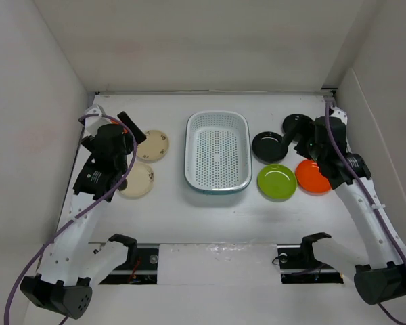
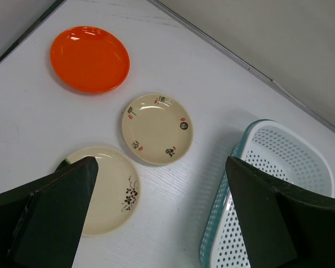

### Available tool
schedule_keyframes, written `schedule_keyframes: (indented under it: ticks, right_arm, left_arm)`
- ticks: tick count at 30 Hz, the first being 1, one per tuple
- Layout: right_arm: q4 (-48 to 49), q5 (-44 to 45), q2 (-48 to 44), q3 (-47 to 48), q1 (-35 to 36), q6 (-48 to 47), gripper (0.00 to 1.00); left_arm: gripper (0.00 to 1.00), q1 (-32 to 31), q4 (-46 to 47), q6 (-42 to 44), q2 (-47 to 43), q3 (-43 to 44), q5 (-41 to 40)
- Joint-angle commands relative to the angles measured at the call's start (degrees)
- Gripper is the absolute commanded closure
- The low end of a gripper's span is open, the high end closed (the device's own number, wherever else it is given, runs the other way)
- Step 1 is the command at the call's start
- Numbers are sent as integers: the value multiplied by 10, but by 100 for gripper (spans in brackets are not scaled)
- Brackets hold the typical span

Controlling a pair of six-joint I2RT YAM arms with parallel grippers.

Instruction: Place the plates into the plastic bin on the countertop

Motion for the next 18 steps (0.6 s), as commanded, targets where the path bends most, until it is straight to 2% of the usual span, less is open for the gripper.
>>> schedule_keyframes:
  ticks: [1, 7, 14, 18]
  right_arm:
    - [38, 0, -8, 1, -19, 6, 0]
    - [122, -52, 24, -44, -59, 14, 0]
    - [198, -125, 176, -44, -157, 4, 1]
    - [222, -169, 264, -21, -169, -25, 4]
  left_arm:
    - [0, -1, 15, 7, -4, 5, 14]
    - [0, -1, 22, 12, 12, 5, 58]
    - [0, -1, 27, 31, 42, 11, 128]
    - [0, -1, 27, 36, 69, 16, 174]
